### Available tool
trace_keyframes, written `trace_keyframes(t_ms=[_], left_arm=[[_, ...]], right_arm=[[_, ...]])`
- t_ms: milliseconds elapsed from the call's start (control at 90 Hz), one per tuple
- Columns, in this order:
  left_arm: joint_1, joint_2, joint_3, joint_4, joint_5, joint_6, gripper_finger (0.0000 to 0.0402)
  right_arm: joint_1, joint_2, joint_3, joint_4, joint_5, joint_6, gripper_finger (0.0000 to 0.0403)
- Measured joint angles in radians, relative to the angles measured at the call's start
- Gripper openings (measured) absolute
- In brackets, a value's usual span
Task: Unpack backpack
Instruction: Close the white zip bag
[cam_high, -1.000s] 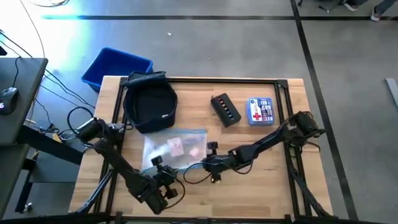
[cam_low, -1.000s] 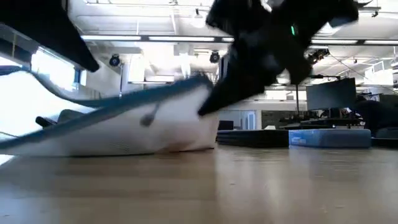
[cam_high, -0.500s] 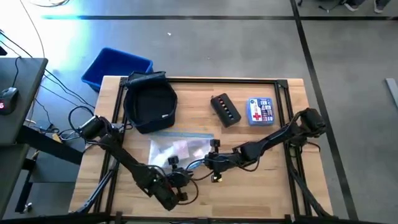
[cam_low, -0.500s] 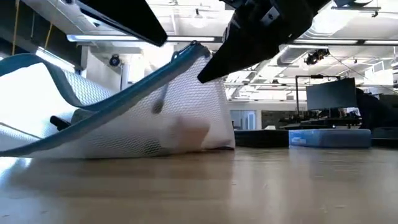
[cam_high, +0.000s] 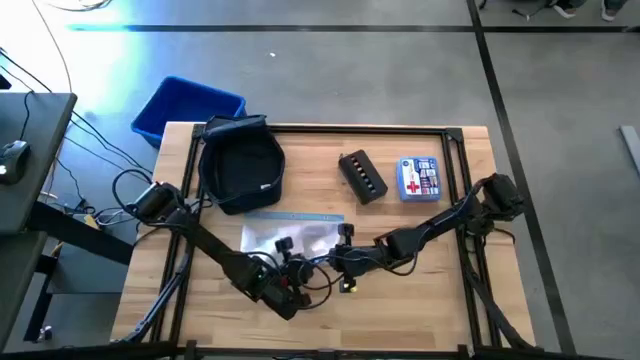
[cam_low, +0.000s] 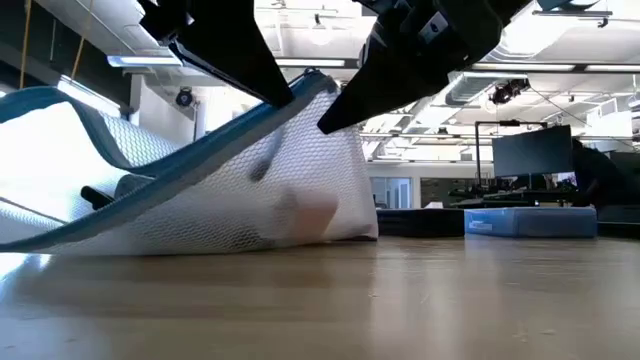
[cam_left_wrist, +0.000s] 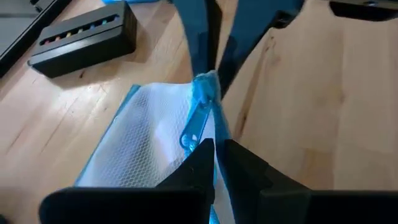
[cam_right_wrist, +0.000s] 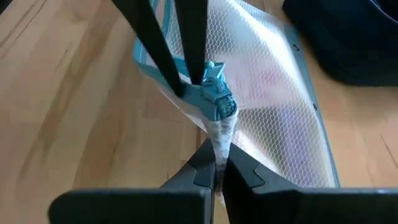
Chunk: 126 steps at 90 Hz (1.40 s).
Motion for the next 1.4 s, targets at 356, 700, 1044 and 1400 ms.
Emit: trace_keyframes(t_ms=[356, 700, 1044, 1400], left_arm=[[-0.004, 0.000, 0.000, -0.073, -0.042, -0.107, 0.0017], [0.002, 0.000, 0.000, 0.010, 0.141, 0.026, 0.0027], [-0.013, 0.000, -0.002, -0.064, 0.064, 0.062, 0.0098], [0.012, -0.001, -0.082, -0.024, 0.062, 0.035, 0.0113]], right_arm=[[0.003, 0.000, 0.000, -0.008, 0.001, 0.000, 0.0000], [0.003, 0.000, 0.001, -0.013, -0.002, 0.000, 0.0000], [0.003, 0.000, 0.001, -0.014, -0.002, 0.012, 0.0000], [0.003, 0.000, 0.001, -0.016, 0.001, 0.018, 0.0000]])
